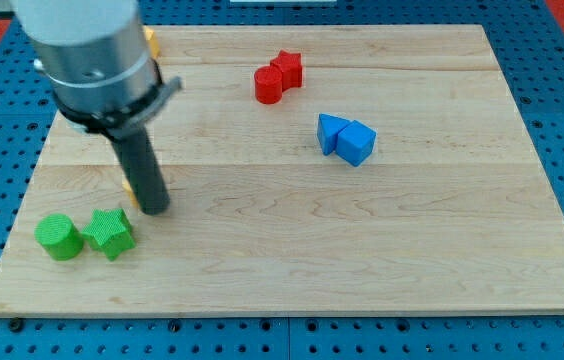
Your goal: Move yellow heart closer to yellow hexagon
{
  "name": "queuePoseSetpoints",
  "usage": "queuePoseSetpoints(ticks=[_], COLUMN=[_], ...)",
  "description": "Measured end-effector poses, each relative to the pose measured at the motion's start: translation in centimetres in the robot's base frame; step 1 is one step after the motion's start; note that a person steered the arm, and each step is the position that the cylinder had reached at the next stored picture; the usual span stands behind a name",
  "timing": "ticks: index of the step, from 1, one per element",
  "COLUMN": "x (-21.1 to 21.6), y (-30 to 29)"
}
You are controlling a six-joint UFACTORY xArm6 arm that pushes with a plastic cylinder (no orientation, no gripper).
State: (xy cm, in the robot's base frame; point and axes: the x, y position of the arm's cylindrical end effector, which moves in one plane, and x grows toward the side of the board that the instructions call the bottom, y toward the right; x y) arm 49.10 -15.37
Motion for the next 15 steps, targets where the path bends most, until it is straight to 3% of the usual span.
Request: queuePoseSetpoints(ticks=[2,4,5,6,8,10,12,15], x=[-8.2,-9.3,-13.7,-15.5,-12.5,-18.4,-18.9,-23.9], y=[-8.2,-11.9,-11.8,-7.5,-5.8,-3.5,2.9,-0.9])
